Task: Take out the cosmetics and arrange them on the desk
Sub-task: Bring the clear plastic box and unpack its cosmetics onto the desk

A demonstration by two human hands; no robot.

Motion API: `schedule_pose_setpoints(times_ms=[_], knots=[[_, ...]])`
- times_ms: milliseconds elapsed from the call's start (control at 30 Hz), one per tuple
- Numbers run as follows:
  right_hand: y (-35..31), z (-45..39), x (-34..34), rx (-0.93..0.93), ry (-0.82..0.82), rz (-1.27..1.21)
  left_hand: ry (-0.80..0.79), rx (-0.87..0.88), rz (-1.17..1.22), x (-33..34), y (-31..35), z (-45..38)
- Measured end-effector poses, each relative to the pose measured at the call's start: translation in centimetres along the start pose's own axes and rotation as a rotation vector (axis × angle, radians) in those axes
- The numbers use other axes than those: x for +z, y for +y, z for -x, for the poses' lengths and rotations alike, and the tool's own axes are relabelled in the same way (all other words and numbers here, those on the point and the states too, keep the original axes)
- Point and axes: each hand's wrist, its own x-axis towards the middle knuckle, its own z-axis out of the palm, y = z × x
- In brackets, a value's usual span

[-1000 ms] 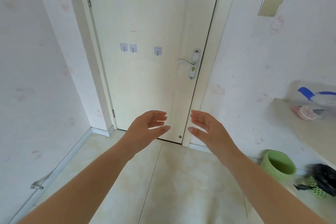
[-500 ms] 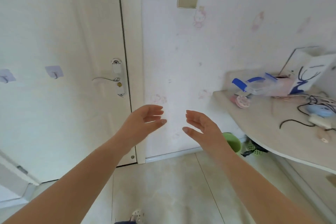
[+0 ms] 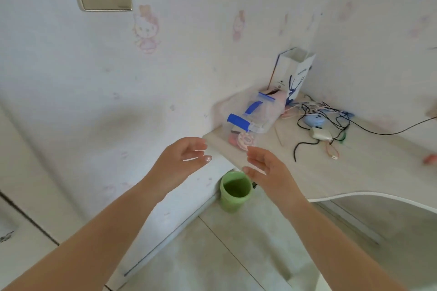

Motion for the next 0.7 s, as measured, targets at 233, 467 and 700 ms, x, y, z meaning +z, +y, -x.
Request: schedule_pose_setpoints(times_ms=[233, 467, 700], knots=[[1.8, -8.2, -3.7, 0.036, 0.098, 0.008, -0.099, -0.055, 0.058, 3.0, -1.4, -9.8], [5.6, -19.3, -9.0, 0.048, 0.051, 0.031, -0.041, -0.23, 0.102, 8.2, -3.9, -19.8], [9.3, -31.5, -14.8, 0.059, -0.06, 0.114, 0.224, -0.518, 0.208, 13.4, -5.6, -27.6]])
